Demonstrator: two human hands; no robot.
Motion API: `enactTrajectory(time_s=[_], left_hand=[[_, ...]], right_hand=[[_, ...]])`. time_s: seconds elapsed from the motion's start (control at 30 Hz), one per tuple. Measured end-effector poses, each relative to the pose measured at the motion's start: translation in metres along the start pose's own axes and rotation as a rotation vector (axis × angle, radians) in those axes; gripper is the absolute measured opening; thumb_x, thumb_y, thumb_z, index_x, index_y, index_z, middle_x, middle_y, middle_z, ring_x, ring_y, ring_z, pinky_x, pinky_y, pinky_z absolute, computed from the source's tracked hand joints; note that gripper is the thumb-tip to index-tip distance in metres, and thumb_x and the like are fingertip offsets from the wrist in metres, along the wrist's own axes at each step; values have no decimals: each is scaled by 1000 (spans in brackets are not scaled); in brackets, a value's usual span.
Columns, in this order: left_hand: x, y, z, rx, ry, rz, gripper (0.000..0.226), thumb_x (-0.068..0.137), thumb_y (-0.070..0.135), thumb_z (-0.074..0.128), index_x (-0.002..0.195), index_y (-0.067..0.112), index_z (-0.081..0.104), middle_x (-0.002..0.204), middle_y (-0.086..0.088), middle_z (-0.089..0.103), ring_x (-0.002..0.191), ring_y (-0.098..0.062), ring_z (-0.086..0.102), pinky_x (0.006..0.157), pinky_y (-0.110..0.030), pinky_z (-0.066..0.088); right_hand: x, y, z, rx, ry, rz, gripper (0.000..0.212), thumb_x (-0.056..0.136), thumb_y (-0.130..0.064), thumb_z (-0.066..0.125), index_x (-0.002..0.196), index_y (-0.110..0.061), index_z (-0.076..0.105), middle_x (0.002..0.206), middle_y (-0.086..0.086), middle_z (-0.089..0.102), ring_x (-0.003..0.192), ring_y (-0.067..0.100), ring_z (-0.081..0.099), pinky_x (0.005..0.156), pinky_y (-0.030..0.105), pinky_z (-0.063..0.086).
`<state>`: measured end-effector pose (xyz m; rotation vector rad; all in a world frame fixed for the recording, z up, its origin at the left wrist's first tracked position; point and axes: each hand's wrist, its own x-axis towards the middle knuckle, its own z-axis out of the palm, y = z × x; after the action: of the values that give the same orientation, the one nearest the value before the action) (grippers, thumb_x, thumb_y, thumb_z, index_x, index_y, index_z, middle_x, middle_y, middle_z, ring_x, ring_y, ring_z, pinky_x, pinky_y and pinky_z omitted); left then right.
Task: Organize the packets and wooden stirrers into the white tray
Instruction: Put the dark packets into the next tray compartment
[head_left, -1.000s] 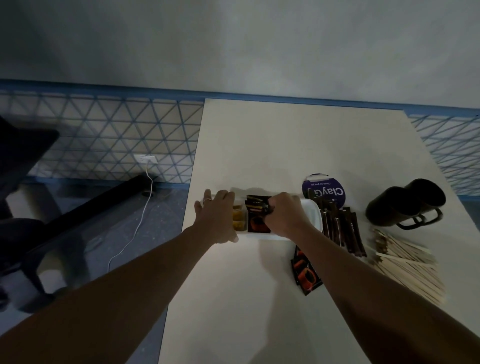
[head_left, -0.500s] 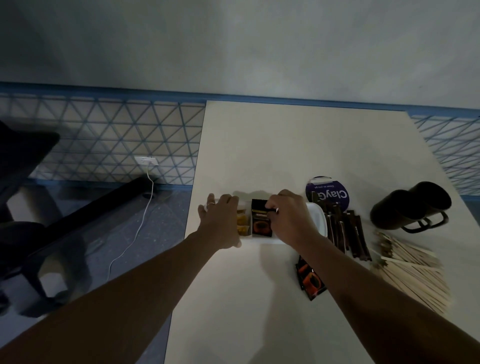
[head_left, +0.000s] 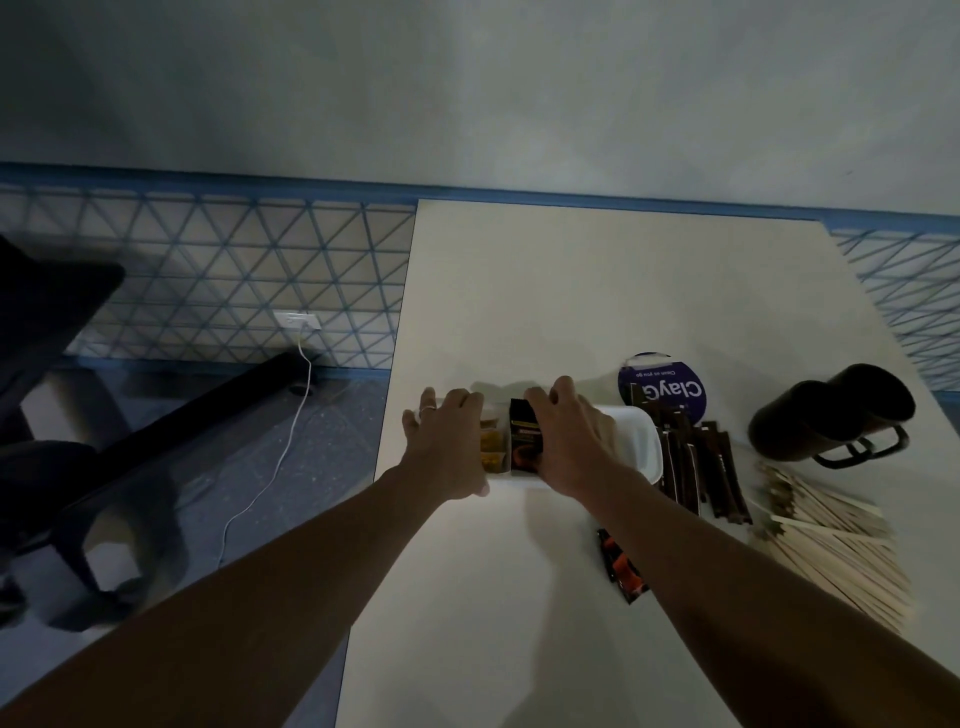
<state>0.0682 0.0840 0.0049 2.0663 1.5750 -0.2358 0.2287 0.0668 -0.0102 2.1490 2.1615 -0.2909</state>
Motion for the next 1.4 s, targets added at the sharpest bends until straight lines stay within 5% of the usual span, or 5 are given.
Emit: enactTrajectory(time_s=[0.83, 0.97, 1.07, 1.23, 1.4], left_hand=[[-3, 12, -8, -6, -17, 26, 117, 66, 43, 86, 155, 21, 13, 162, -3, 15, 149, -41, -2, 119, -59, 8], [-8, 36, -9, -186, 179, 128, 96, 68, 37, 86, 147, 18, 37, 150, -7, 38, 143, -35, 25, 116, -46, 25], [-15, 59, -5, -312, 301, 227, 65, 68, 29, 86, 127, 17, 60, 124, -6, 58, 116, -27, 52, 98, -37, 43], [-29, 96, 13, -377, 130, 333, 43, 77, 25, 81, 117, 13, 67, 109, -2, 70, 95, -14, 64, 86, -27, 52], [-37, 113, 46, -278, -54, 373, 36, 80, 22, 77, 111, 6, 68, 105, -10, 70, 93, -26, 67, 84, -38, 55]], right_hand=[[-24, 23, -10, 265, 155, 16, 62, 85, -26, 69, 141, -29, 44, 131, 5, 48, 113, 25, 57, 79, 38, 53], [-38, 41, -15, 384, 231, 118, 57, 86, -31, 71, 139, -27, 50, 129, 3, 55, 110, 21, 59, 84, 35, 53], [-52, 60, -16, 467, 276, 210, 48, 86, -29, 72, 132, -25, 58, 118, -1, 62, 102, 15, 60, 77, 26, 46], [-82, 89, -9, 514, 281, 340, 31, 86, -30, 70, 117, -28, 66, 102, -9, 69, 87, 9, 63, 73, 29, 53], [-110, 103, 8, 500, 229, 428, 8, 89, -28, 66, 97, -28, 67, 94, -8, 69, 81, 9, 64, 61, 25, 51]])
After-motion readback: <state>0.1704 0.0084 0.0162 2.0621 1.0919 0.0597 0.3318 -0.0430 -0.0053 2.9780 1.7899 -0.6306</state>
